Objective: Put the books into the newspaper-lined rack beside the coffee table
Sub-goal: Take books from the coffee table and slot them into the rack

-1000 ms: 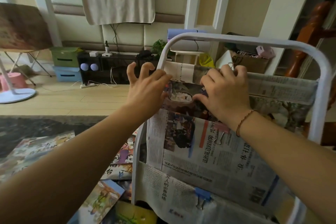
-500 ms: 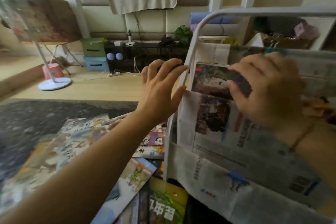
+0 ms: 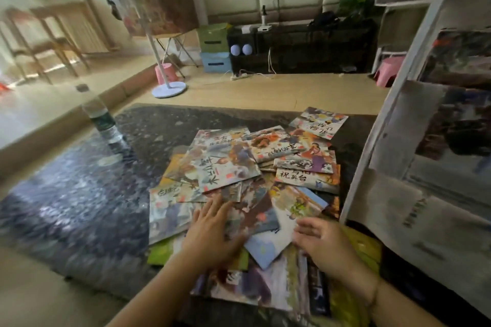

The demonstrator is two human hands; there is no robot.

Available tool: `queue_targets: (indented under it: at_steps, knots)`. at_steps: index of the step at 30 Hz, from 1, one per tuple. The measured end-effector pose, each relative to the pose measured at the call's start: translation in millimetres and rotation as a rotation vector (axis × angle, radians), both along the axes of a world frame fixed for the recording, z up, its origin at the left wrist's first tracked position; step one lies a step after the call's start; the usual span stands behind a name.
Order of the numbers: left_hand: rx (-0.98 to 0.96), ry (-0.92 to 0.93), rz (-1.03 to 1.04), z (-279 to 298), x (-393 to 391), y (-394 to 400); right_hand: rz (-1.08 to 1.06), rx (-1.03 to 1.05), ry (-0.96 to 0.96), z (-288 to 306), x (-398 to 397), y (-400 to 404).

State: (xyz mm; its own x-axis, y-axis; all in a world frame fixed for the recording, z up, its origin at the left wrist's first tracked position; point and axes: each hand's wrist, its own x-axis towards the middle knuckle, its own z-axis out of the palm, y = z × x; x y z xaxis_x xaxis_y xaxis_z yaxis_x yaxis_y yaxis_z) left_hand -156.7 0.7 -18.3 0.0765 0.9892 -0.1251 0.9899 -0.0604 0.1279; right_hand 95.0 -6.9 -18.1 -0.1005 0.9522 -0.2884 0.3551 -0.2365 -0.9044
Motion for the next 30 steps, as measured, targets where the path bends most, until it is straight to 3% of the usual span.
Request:
queue_targets:
  at_steps: [5, 8, 11, 15, 20, 23, 26, 28, 30]
  knots:
    - [-0.009, 0.091, -0.064, 3.7, -2.1, -2.2, -0.141, -0.111, 0.135, -1.5, -30.6, 1.3]
    - [0.011, 0.303, -0.220, 8.7, 6.8, -5.9, -0.158, -0.132, 0.140, 2.5, -33.9, 0.4]
    - [0.035, 0.434, -0.315, 4.8, 11.9, -8.1, -0.214, -0.204, 0.264, 6.9, -33.2, 2.4]
    - [0.111, 0.412, -0.335, 3.3, 10.1, -15.9, -0.258, -0.284, 0.433, 10.2, -35.7, 2.6]
    - [0.358, 0.321, -0.579, -27.2, 15.3, -52.0, -0.163, -0.316, 0.450, 11.5, -30.0, -0.8]
    - [0.452, 0.148, -0.608, -29.4, 21.5, -68.5, -0.161, -0.230, 0.283, 2.9, -23.4, -4.8]
    - [0.488, -0.120, -0.348, -23.9, 17.9, -72.7, -0.164, -0.194, 0.243, 3.3, -7.9, -14.4]
    - [0.360, -0.519, -0.003, -17.7, 17.3, -72.8, -0.207, -0.166, 0.310, 12.4, 5.9, -23.9]
    - [0.102, -0.977, 0.236, -7.9, 22.9, -71.7, -0.277, -0.130, 0.341, 14.4, 23.3, -29.4]
